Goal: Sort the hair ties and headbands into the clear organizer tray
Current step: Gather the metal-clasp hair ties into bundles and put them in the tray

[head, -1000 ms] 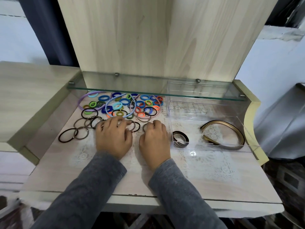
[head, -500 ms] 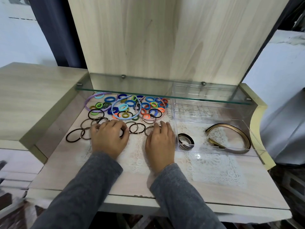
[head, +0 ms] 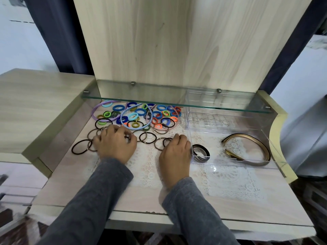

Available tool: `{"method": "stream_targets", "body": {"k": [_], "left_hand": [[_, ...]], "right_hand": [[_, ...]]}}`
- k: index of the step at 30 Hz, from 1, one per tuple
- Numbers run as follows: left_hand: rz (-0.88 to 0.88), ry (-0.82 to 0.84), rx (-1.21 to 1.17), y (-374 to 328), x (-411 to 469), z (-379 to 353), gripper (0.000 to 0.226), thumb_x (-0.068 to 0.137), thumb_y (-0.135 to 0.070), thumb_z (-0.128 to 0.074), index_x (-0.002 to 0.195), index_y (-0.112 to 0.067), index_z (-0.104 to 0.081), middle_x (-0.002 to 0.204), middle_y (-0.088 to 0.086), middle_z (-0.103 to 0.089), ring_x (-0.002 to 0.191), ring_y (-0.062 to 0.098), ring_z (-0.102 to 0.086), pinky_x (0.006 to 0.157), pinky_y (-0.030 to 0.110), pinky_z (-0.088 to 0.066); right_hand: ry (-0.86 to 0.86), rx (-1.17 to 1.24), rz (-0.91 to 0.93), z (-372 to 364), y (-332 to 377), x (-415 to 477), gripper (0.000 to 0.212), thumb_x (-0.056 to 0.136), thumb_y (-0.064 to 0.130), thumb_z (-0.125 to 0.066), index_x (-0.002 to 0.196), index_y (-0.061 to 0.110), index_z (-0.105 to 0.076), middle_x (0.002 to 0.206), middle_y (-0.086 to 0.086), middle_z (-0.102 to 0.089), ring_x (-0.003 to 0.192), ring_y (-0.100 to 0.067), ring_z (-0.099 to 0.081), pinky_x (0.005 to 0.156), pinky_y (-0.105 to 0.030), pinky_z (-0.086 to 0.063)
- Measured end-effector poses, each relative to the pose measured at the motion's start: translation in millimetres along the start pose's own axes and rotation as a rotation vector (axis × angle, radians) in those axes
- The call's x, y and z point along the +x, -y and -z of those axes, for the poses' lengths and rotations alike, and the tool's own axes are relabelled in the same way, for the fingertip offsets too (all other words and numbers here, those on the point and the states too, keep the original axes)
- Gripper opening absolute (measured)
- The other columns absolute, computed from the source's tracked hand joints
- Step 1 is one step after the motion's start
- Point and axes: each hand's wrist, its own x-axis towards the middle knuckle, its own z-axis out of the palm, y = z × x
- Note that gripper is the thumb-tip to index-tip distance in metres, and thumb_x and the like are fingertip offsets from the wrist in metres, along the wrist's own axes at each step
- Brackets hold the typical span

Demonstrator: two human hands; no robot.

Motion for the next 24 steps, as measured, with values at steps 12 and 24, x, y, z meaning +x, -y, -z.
{"method": "stream_targets", "body": {"k": [12,24], "left_hand": [[-0.005,-0.018,-0.027,-2.1,-2.1,1.5,0.017,0.085,-0.043,-0.056,0.095,-0.034,-0.066,0.111,-0.004,-0.058,0.108,0.022,-0.048,0.093,0.042,-0.03],[-0.216,-0.182,-0.269,0.3,-7.3,2.7,0.015,0.098,-0.035,-0.049,0.105,-0.026,-0.059,0.096,-0.006,-0.068,0.084,0.02,-0.059,0.078,0.036,-0.039]], "right_hand": [[-0.028,0.011,0.001,-0.5,0.0,0.0,0.023,0.057,-0.006,-0.06,0.076,0.006,-0.052,0.076,-0.011,-0.05,0.068,-0.025,-0.047,0.06,-0.036,-0.045],[-0.059,0.217,0.098,8.5,-4.7,0.6,0.012,0.08,0.0,-0.059,0.091,0.007,-0.059,0.083,-0.007,-0.054,0.07,-0.022,-0.047,0.061,-0.027,-0.031]]}}
